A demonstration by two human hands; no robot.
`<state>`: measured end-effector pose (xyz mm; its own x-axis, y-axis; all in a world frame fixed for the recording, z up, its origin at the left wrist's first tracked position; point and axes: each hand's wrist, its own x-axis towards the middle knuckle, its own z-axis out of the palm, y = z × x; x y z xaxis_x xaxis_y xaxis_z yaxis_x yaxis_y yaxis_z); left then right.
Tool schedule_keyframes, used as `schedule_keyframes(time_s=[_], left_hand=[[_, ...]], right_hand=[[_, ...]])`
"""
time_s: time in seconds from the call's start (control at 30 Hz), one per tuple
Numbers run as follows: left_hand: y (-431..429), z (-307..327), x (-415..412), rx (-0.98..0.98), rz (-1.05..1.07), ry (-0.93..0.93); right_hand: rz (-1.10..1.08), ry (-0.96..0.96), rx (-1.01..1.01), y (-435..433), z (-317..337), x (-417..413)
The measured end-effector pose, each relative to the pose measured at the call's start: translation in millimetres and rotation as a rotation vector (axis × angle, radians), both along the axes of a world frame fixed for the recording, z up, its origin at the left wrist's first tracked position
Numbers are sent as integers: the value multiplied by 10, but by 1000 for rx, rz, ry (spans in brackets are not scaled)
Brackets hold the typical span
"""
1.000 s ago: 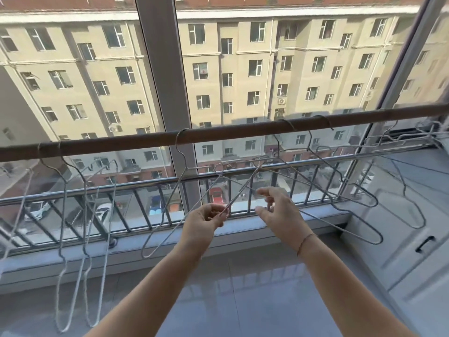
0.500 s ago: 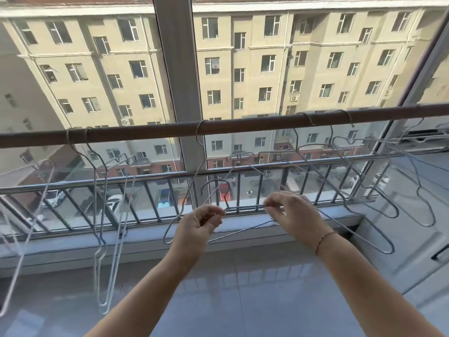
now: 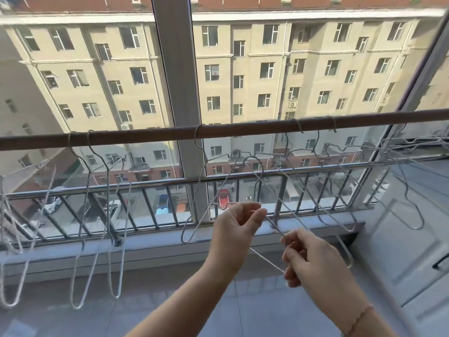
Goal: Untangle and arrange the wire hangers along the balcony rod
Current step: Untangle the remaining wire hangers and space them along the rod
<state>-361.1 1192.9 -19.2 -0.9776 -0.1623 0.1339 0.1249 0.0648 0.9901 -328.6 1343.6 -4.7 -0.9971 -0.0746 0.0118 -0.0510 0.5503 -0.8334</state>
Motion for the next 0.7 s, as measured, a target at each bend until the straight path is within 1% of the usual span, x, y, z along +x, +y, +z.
schedule_keyframes(time_s=[0.1, 0.2, 0.3, 0.37, 0.43, 0.57, 0.63, 0.7], left_hand=[[76, 81, -23, 143, -19, -53], [82, 126, -16, 190, -29, -93], [74, 146, -20, 240, -43, -158], [57, 170, -21, 271, -55, -178], [25, 238, -13, 298, -64, -160], [-96, 445, -39, 317, -52, -57], [-182, 537, -85, 315, -11, -31], [-283, 589, -155, 311, 44, -48]], right_hand=[[24, -3, -16, -33, 60, 136], [69, 10, 1, -60, 129, 206], [58, 75, 86, -87, 118, 208], [41, 125, 93, -116, 111, 207], [34, 180, 64, -162, 134, 208], [56, 285, 11, -323, 231, 127], [78, 321, -2, -433, 279, 27], [108, 330, -9, -567, 311, -94]])
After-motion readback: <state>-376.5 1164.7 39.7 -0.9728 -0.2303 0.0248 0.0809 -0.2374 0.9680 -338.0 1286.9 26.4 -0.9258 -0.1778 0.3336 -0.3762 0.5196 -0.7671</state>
